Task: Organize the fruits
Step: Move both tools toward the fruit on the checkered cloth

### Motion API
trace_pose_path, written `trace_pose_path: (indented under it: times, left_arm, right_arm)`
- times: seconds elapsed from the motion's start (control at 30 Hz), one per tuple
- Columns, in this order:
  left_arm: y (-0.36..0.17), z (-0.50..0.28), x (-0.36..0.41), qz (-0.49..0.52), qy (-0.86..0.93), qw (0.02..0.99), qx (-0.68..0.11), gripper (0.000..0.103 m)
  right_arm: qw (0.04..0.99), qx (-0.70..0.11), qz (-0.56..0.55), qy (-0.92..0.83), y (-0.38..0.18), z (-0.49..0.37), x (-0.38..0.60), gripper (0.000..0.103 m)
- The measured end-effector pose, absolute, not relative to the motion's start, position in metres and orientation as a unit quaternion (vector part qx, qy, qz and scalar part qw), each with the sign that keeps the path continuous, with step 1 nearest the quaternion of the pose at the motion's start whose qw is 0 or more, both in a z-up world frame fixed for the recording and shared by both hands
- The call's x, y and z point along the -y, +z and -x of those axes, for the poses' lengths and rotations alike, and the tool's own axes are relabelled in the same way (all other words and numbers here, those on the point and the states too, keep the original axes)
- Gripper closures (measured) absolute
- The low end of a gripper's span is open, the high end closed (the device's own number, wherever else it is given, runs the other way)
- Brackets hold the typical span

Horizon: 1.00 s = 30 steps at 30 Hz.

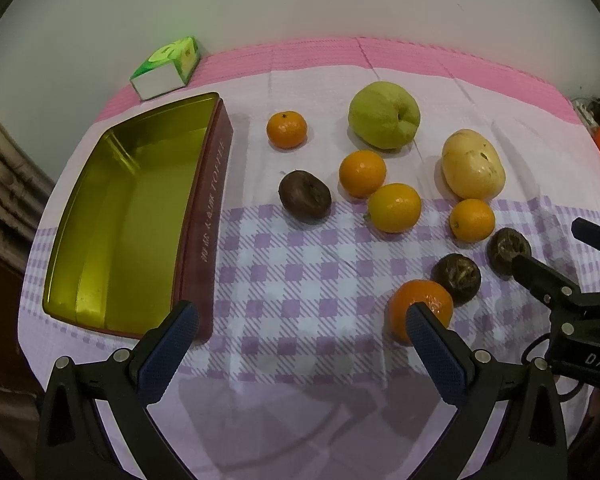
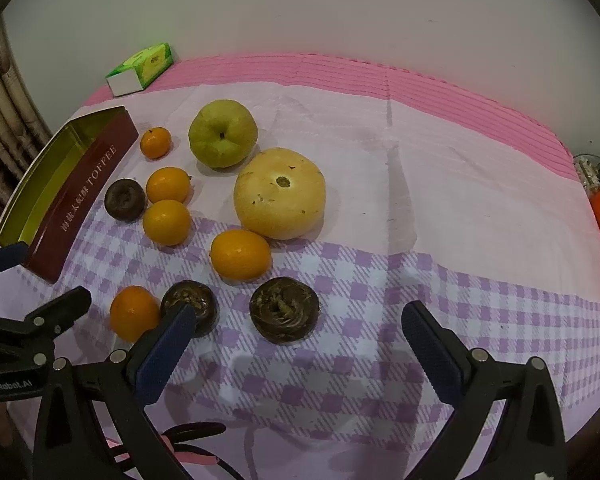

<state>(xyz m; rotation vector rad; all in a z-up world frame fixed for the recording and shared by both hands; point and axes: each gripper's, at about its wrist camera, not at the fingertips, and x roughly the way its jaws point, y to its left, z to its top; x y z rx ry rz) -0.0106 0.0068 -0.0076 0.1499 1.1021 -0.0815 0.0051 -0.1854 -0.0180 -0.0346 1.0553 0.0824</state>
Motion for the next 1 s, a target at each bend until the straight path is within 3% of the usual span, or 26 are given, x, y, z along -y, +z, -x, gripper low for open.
trace_pose_path:
  times: [1.0]
  left_arm:
    - [-0.0119,0.0175,-0.0064,-0.079,-0.039,0.846,-0.525,0.001]
  right_arm:
    - [0.863,-0.503,0.012,0.035,-0.0157,-0.0049,0.1874,0.001]
